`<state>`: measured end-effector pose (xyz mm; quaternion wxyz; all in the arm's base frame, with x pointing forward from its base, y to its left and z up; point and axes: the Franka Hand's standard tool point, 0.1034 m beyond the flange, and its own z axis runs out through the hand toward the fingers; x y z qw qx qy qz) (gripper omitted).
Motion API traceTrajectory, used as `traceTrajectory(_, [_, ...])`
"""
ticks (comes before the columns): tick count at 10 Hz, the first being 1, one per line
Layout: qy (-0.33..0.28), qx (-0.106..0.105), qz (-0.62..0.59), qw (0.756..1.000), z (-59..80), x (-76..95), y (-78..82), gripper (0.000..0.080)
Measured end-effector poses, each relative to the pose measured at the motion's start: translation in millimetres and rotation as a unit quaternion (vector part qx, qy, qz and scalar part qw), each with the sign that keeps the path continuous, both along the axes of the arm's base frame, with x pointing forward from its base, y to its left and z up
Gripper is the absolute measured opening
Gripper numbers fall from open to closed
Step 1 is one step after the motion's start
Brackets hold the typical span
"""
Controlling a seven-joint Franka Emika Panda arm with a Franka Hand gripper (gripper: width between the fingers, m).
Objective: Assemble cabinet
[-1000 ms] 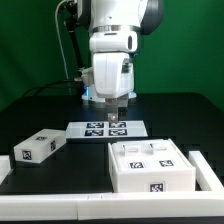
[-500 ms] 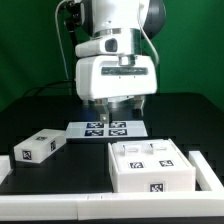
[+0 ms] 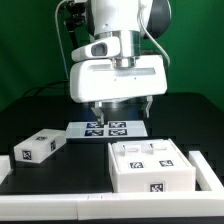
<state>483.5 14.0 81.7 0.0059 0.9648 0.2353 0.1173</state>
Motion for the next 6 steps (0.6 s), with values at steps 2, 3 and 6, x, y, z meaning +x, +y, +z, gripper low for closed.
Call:
traceTrajectory(2, [0.009, 0.021, -0.074, 0.997, -7.5, 0.1, 1.6, 0.0797])
traceTrajectory(3, [0.014, 0.031, -0.105, 0.994, -13.5, 4.2, 3.3, 0.0797])
traceTrajectory(6, [0.018, 0.052, -0.163, 0.985, -27.6, 24.6, 8.0, 0.0797])
